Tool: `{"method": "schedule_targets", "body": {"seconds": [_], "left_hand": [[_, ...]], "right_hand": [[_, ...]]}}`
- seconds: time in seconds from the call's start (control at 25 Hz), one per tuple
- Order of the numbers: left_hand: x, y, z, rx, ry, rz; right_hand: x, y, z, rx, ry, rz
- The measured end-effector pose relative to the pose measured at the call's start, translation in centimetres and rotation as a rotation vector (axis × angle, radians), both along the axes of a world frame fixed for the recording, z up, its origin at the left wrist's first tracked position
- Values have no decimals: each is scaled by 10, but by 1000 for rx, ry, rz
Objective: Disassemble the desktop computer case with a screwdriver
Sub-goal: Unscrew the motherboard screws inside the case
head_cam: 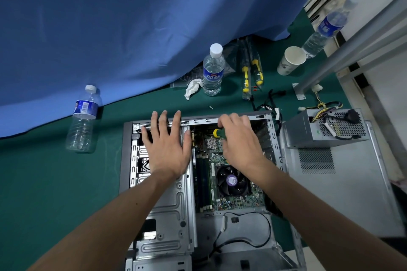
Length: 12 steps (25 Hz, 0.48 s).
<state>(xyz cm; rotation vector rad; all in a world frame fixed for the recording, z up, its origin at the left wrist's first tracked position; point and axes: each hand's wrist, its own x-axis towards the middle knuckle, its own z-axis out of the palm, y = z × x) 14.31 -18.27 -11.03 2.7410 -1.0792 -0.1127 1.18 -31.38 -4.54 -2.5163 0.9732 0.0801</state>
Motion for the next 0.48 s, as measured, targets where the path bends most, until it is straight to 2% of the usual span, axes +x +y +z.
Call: {"method": "schedule_targets", "body": {"seconds": [0.12,0.32,0.48], "left_hand": [[0,0,-1,0,-5,1],[0,0,0,-10,-13,-1],[-1,0,1,-6,-1,0]], "right_hand": [[4,0,2,-83,187,-157],[-2,-9,4,-22,41,102],[-2,-5,2,-52,214,-66]]}}
